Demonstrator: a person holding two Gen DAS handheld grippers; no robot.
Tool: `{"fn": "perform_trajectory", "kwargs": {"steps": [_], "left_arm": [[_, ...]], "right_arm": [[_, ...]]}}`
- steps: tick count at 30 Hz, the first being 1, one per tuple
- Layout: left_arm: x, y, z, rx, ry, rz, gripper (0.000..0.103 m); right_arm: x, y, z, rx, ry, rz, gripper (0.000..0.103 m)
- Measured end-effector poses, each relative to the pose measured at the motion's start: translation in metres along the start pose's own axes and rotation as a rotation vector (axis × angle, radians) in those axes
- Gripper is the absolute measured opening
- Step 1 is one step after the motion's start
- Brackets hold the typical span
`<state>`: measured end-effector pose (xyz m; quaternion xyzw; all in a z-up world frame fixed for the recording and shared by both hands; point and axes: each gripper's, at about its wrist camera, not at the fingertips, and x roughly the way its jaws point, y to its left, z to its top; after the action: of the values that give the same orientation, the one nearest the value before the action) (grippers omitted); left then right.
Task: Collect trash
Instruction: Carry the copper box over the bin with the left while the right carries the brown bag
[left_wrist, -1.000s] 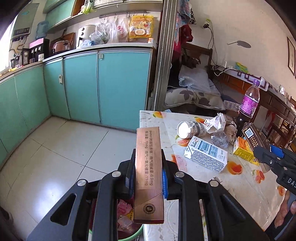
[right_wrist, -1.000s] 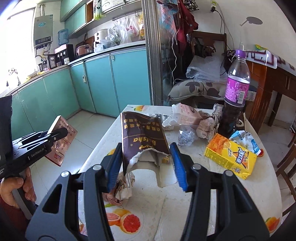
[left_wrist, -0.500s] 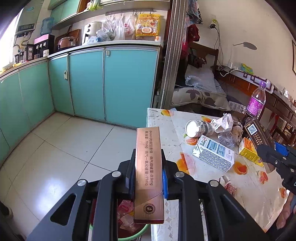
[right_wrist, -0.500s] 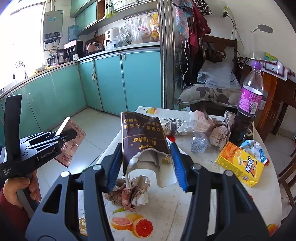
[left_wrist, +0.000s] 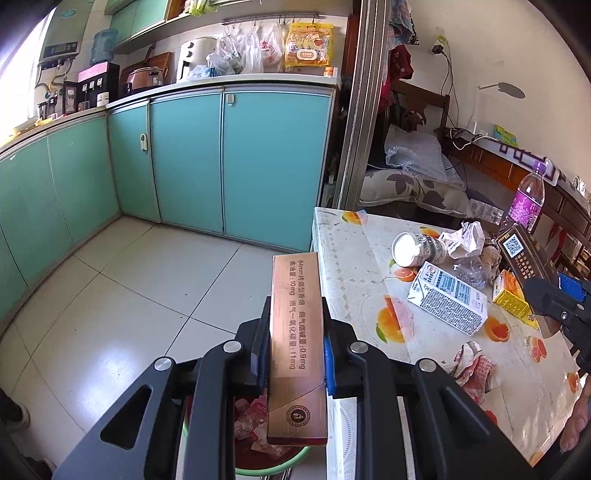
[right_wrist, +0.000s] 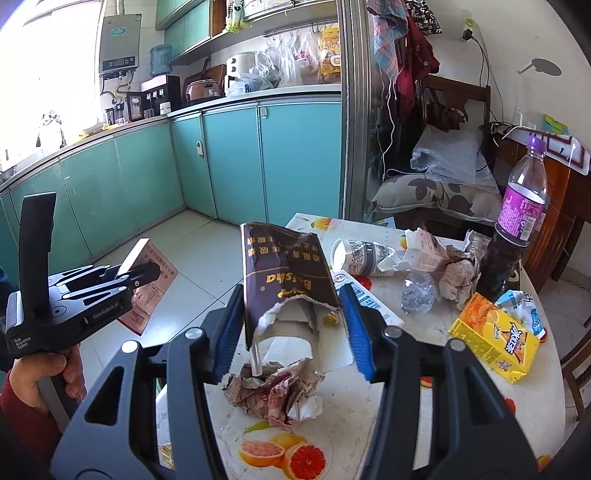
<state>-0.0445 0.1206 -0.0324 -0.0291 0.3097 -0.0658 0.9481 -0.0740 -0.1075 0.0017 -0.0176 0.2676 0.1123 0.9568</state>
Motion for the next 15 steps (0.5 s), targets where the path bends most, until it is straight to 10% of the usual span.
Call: {"fn": "perform_trajectory", "kwargs": {"steps": [15], "left_arm": [[0.015, 0.029, -0.016, -0.01, 0.064, 0.071, 0.02]], "right_arm": [[0.018, 0.026, 0.009, -0.055, 0.018, 0.052, 0.05]]}}
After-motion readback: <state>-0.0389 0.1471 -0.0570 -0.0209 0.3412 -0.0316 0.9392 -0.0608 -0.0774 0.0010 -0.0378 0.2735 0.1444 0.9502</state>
